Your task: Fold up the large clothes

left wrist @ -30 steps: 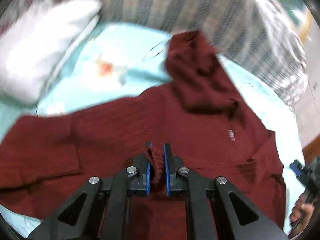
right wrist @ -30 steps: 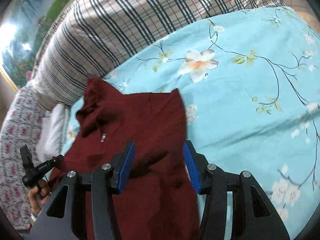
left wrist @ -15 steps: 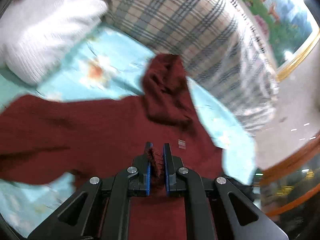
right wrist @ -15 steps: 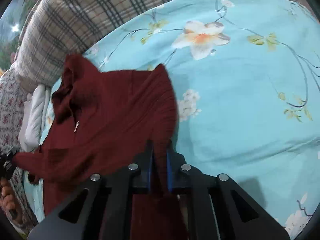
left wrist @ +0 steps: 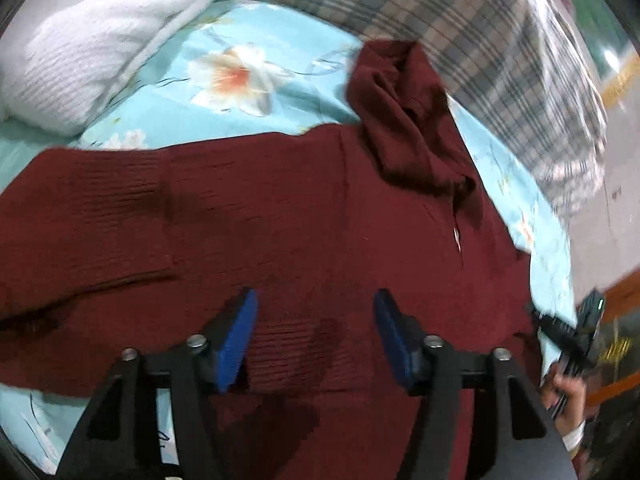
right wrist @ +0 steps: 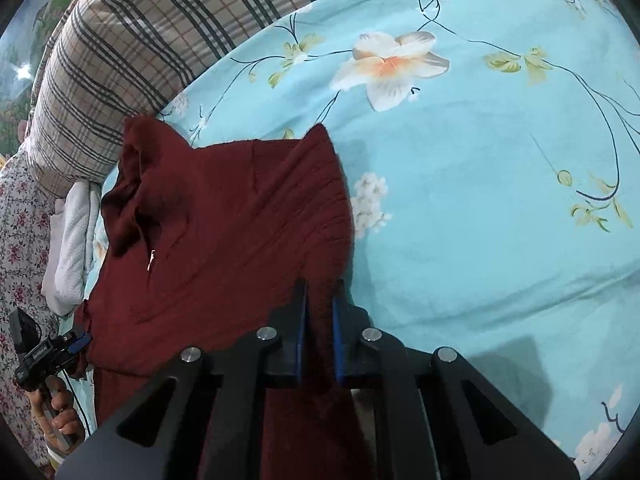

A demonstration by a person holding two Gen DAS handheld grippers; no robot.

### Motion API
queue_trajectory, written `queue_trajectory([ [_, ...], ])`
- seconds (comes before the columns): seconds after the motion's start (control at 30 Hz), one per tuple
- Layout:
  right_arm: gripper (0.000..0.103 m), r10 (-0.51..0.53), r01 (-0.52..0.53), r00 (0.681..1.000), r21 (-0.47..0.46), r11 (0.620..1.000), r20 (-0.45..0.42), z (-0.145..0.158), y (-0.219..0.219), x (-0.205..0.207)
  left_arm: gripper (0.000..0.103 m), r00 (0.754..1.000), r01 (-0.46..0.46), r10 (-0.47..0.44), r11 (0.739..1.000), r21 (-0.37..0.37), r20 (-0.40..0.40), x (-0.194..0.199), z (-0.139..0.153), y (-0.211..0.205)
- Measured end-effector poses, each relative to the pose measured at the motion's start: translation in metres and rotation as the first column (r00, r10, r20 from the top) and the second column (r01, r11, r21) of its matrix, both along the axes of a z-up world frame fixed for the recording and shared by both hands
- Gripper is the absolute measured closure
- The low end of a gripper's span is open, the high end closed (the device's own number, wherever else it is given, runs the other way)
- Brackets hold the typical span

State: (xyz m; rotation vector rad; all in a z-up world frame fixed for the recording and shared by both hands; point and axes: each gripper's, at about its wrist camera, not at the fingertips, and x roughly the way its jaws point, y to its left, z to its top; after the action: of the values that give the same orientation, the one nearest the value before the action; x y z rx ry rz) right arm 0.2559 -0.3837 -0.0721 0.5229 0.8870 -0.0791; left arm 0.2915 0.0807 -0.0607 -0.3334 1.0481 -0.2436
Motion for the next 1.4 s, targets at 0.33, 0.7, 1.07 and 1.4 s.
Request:
queue_trajectory([
  [0.33,0.090,0.003,-0.003,1.000,-0.012,1.000,0.008,-0.002,0.002,0.000,0.101,0.973,0.204,-0.226,0.939,0.278,0.051,-0.024,0.001,-0.054],
  [0.7,0.091,-0.051,0.052,0.998,-0.016,0.999,0.028,0.001,-0.002,0.001,0.103,0.992,-0.002,-0.031,0.963,0.269,0.119,0.061,0.036,-0.028],
  [1.07,0.071,-0.021,0.029,0.995,-0.086,0.996,0.100,0.026,0.010,-0.026,0.039,0.999,-0.035,0.032,0.994,0.099,0.025,-0.016,0.006,0.001],
  [1.4,0.057,-0.050,0.059,0.994,-0.099,0.993,0.095,0.024,0.011,-0.006,0.098,0.999,-0.041,0.041,0.994,0.104,0.000,0.004,-0.012,-0.019],
])
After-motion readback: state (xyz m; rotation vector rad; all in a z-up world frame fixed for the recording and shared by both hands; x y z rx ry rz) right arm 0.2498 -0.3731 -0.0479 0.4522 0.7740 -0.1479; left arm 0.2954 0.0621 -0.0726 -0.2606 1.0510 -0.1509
